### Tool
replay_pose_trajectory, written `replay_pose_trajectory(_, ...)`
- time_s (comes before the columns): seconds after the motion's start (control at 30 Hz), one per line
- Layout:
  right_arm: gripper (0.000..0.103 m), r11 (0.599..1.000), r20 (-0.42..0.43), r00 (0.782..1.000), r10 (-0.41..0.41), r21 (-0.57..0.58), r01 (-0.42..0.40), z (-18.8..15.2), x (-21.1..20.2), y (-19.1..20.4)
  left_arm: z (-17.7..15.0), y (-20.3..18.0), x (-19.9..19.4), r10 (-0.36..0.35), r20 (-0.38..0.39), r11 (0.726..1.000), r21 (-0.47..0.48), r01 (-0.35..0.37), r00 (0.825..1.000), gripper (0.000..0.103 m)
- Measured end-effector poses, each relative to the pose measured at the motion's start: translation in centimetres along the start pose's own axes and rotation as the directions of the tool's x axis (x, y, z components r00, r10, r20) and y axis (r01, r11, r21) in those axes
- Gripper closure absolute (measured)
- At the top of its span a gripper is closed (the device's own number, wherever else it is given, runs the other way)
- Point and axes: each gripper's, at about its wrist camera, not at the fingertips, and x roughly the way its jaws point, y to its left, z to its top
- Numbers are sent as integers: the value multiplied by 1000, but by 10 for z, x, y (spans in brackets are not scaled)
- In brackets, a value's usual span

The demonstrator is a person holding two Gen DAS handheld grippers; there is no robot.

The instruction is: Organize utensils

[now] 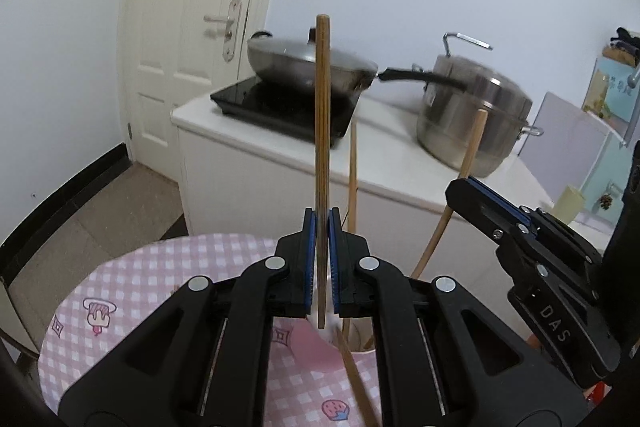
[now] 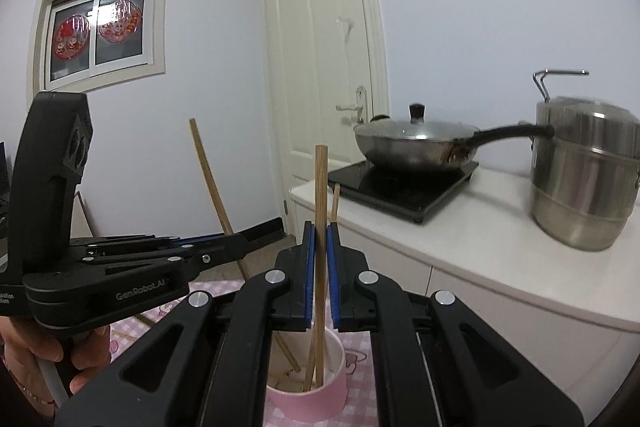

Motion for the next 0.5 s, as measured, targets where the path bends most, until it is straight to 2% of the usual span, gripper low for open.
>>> replay_pose_trajectory(0.27,98,1000,-35,999,-4,6,4,-12,3,-1,-7,-1,9,11,-46,1000,4,-11,999,96)
replay_pose_trajectory(0.5,98,1000,-62,998,-5,15,6,-17,3,-3,-8,0,10,-7,-75,1000,-8,7,997,96)
